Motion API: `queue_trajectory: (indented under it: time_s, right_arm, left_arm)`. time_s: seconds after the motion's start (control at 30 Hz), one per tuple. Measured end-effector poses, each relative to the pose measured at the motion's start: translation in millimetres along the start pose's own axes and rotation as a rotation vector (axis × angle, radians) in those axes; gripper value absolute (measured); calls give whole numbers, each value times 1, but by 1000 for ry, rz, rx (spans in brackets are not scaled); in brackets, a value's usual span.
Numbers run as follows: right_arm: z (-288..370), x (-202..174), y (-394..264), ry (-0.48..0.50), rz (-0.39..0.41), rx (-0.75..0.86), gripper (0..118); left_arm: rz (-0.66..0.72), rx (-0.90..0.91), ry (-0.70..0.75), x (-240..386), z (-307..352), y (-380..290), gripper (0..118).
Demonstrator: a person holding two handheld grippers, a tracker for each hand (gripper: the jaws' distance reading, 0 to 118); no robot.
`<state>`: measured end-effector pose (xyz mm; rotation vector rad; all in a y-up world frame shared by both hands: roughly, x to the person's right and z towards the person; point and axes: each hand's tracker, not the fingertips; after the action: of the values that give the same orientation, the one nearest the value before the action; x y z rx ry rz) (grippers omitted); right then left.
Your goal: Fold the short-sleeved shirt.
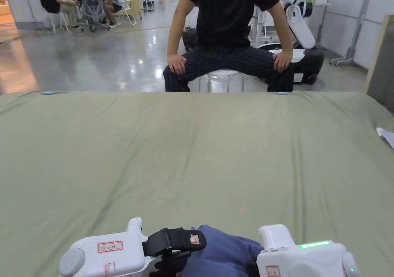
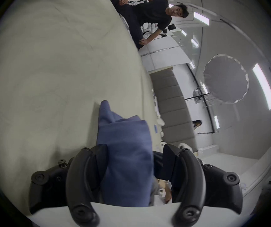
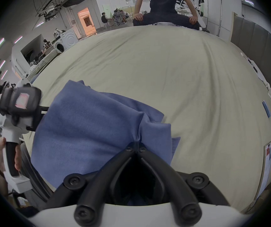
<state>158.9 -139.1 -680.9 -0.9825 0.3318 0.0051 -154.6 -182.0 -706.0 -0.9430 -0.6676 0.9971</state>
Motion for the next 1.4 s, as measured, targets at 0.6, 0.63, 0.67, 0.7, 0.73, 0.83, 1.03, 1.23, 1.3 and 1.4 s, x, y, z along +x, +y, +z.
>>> queue_trajectory:
  time_s: [0.6,0.63,0.67,0.7,0.73,0.83,1.03,1.23,1.3,1.4]
  right_arm:
    - [32,-21,-9,-74,70,234,0]
    - [37,-23,-6,-94,77,252,0]
    - [40,-25,-4,-114,98,269,0]
    - [43,-26,-2,-125,105,291,0]
    - [44,-24,0,-111,92,295,0]
    - [44,-18,1,-71,46,302,0]
    - [37,-8,-6,-57,26,266,0]
    - [39,4,-7,-70,-1,261,0]
    - [40,8,-5,-73,-12,267,0]
    - [47,12,-1,-119,-15,301,0]
  left_arm:
    - [-208,90,94,36,38,-3,23]
    - [-221,109,116,40,56,1,23]
    - [-232,154,144,39,82,10,23]
    - [-244,169,163,37,104,17,23]
    - [-241,212,208,34,131,23,23]
    - [-228,285,359,17,203,39,23]
    - [-130,374,562,-16,293,72,23]
    - [-173,331,1018,-4,309,92,58]
    - [-240,316,1294,11,312,95,58]
    - [-465,439,1392,59,307,76,58]
